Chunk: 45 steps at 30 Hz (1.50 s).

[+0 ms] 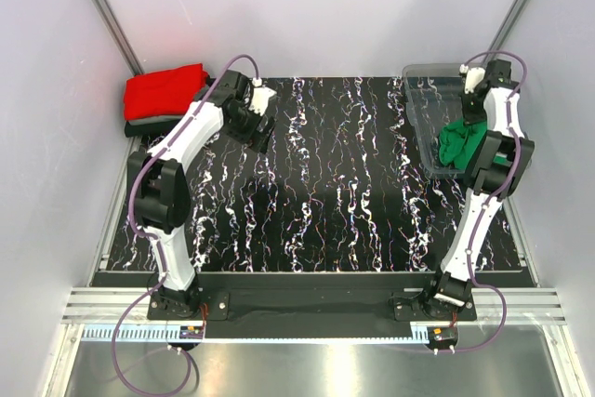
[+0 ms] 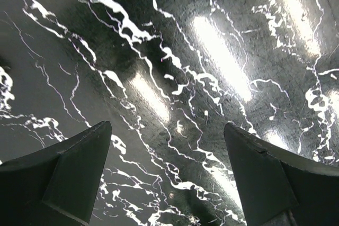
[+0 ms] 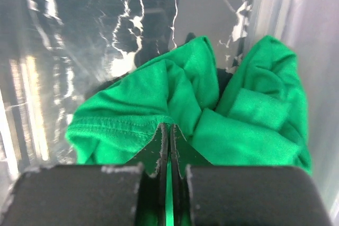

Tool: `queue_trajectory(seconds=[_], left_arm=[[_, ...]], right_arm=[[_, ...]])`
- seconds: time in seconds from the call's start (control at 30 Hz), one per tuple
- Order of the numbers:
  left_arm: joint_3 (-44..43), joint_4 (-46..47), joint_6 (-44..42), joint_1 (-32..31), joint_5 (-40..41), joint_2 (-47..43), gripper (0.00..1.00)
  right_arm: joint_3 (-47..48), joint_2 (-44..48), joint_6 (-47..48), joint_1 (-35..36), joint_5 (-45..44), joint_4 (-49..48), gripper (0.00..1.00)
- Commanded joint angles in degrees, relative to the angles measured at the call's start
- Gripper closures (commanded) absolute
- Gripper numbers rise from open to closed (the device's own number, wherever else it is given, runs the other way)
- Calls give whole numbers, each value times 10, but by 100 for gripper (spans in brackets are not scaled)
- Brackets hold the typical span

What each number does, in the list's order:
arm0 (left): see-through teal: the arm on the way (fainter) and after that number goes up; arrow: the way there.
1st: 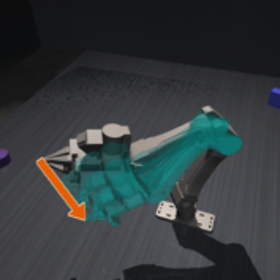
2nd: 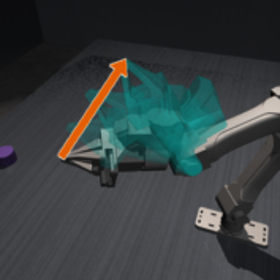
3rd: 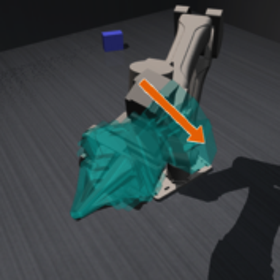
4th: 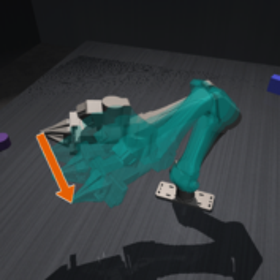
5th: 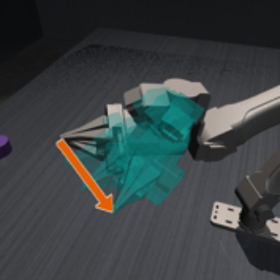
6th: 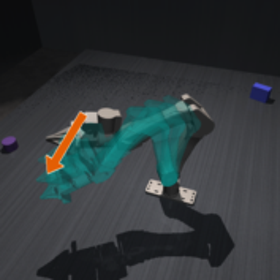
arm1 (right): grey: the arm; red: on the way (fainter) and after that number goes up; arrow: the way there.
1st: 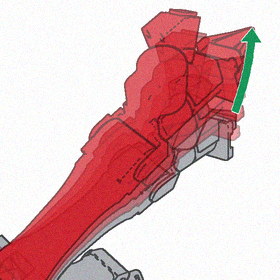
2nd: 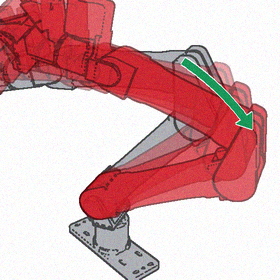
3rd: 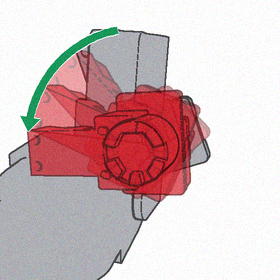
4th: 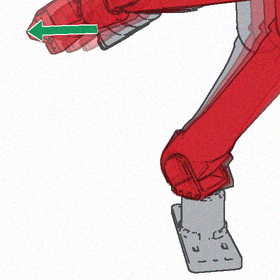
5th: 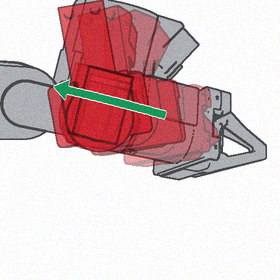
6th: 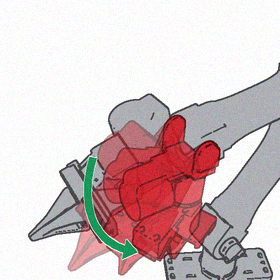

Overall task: Fold and stack the t-shirts
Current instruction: Grab the tshirt from the pile, then move the tshirt to the center of the board

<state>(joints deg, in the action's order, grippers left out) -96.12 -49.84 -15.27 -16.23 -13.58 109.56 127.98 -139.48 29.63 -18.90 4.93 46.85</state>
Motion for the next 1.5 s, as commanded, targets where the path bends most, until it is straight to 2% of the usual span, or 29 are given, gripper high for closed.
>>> queue_trajectory(seconds=[0.0,0.13,0.27,0.4,0.43,0.67,0.87,1.2,1.33,1.4,1.43,1.47], left_arm=[[-34,12,-12,-8,14,3,6],[-36,16,-8,-8,26,0,2],[-40,45,17,-4,51,-20,1],[-91,26,55,28,42,-23,1],[-98,20,58,33,29,-22,1],[-138,-22,58,46,53,-4,1],[-111,-18,60,66,50,-19,1],[-104,-17,50,78,59,-19,2],[-108,-17,42,78,67,-15,3],[-109,-17,38,78,54,-13,3],[-105,-17,36,78,42,-12,5],[-103,-18,23,78,26,-11,8]], right_arm=[[65,102,-21,13,45,13,100],[131,190,-20,55,77,28,100],[235,236,9,115,100,44,100],[244,293,33,177,157,9,100],[242,314,33,211,170,-1,100],[253,352,76,346,177,-54,100],[312,345,36,381,190,-112,100],[292,329,-22,386,224,-163,100],[201,341,-51,386,243,-163,100],[61,372,-7,386,233,-165,100],[-44,384,16,386,202,-170,100],[-99,395,37,385,186,-191,100]])
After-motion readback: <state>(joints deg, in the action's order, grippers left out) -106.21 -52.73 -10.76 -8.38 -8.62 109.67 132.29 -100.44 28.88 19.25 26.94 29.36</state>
